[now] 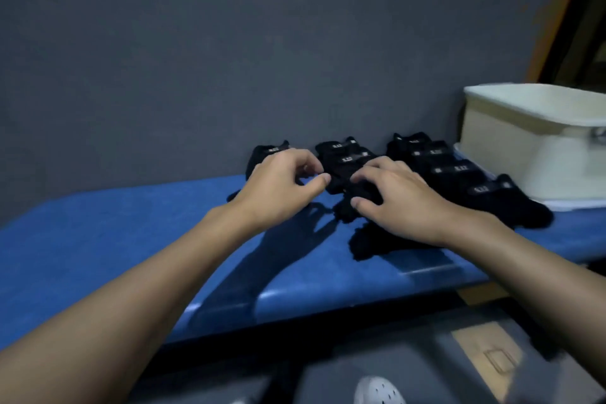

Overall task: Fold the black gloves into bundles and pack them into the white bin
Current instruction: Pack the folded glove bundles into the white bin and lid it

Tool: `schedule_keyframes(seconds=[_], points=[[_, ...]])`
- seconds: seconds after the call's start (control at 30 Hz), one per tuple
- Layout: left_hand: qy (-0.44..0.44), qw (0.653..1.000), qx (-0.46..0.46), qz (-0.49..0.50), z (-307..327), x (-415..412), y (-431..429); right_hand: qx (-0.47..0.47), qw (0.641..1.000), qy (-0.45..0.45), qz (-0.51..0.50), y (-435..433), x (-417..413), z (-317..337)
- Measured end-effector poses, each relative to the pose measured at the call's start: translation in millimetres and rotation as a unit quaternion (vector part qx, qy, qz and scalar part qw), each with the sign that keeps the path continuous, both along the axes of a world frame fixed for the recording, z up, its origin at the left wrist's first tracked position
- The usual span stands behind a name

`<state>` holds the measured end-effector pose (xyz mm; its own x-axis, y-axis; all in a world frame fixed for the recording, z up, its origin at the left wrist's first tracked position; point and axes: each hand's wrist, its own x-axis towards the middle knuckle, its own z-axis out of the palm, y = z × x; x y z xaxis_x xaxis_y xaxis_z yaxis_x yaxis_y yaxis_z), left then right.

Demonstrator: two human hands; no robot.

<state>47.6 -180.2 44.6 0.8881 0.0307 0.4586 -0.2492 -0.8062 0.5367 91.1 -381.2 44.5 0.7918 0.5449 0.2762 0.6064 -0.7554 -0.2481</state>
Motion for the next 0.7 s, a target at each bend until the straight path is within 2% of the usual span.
schedule_keyframes(seconds=[0.17, 0.37, 0.57, 0.7], points=[[-0.005, 0.997, 0.03, -0.066, 9, 25, -59, 0.007, 0.997, 0.007, -0.079, -63, 8, 1], [0.036, 0.99, 0.065, -0.116, 2, 73, -123, 0.03, 0.982, 0.026, -0.187, -143, 59, -8], [0.068, 0.978, 0.158, -0.115, -8, 106, -166, 0.105, 0.958, 0.2, -0.178, -188, 100, -17], [0.087, 0.973, 0.197, -0.089, -15, 109, -181, 0.106, 0.959, 0.222, -0.144, -192, 115, -23]])
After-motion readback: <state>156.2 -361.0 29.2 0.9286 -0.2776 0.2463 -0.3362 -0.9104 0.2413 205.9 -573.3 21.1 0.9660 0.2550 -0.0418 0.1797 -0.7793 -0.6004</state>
